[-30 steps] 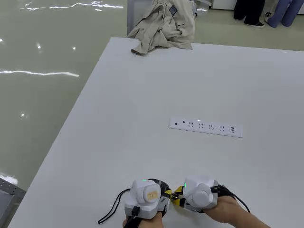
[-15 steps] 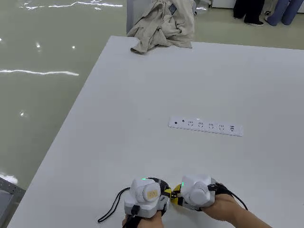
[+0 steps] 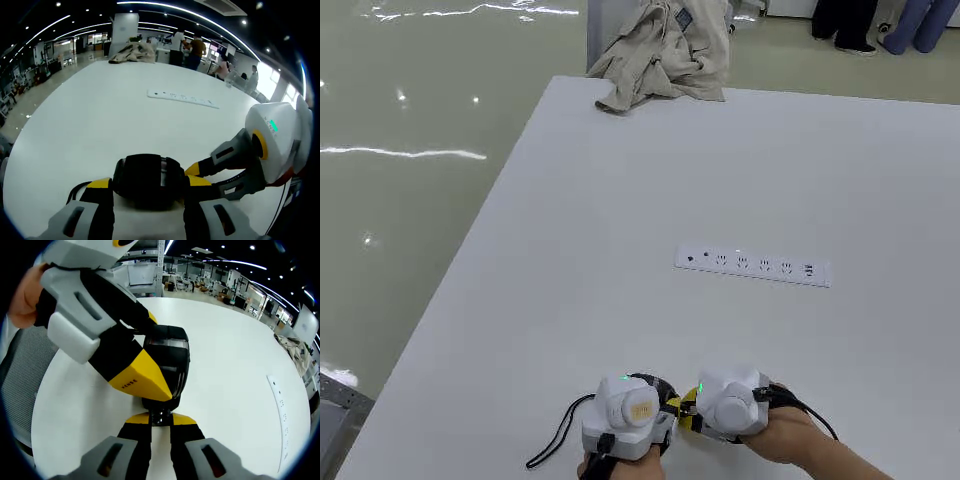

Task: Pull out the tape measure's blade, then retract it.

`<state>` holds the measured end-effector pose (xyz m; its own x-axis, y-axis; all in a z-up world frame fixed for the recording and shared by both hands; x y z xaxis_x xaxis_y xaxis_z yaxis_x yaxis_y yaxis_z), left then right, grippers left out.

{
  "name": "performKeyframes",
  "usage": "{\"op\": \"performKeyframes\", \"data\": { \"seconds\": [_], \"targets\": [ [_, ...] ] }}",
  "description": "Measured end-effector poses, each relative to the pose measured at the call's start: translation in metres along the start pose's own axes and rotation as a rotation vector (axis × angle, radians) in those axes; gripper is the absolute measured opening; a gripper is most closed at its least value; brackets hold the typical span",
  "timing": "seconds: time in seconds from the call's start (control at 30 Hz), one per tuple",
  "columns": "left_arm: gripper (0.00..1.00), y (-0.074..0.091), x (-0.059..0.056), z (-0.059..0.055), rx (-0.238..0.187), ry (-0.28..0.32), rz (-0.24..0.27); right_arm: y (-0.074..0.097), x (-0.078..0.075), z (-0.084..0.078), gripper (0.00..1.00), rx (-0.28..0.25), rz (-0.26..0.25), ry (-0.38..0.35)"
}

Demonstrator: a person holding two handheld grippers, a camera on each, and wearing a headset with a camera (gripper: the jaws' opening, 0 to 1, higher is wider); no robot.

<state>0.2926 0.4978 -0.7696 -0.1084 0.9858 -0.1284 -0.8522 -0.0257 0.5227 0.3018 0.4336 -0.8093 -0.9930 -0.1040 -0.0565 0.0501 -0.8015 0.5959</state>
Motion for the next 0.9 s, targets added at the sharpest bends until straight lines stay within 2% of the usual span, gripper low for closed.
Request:
{"op": "performKeyframes", "data": {
  "seconds": [0.3,0.57,0.9],
  "targets": [
    [0.53,-0.0002,0.0004,0.0000,0.002,0.002,0.001,-0.0016,0.0008,0.0005,0.13,0.017,0.002,0.029],
    [0.53,0.0009,0.0002,0.0008,-0.002,0.009,0.007,-0.0009,0.0003,0.0002,0.13,0.007,0.002,0.033],
    [0.54,0.0004,0.0007,0.0005,0.004,0.016,0.007,-0.0009,0.0001,-0.0001,0.14,0.008,-0.005,-0.002]
  ]
}}
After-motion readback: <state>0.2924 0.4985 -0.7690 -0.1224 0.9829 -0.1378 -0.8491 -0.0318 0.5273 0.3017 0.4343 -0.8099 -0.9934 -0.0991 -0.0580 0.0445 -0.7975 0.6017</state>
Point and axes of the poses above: the centre of the closed fingertips' face, and the gripper's own axes: y roughly backward along the fingers, x roughly to its left, z roughly out of its top, the point moved 2 cm from there along y, roughly backward along the fingers, and after that the axes turned 15 degrees about -x, right-handed, at the moved point
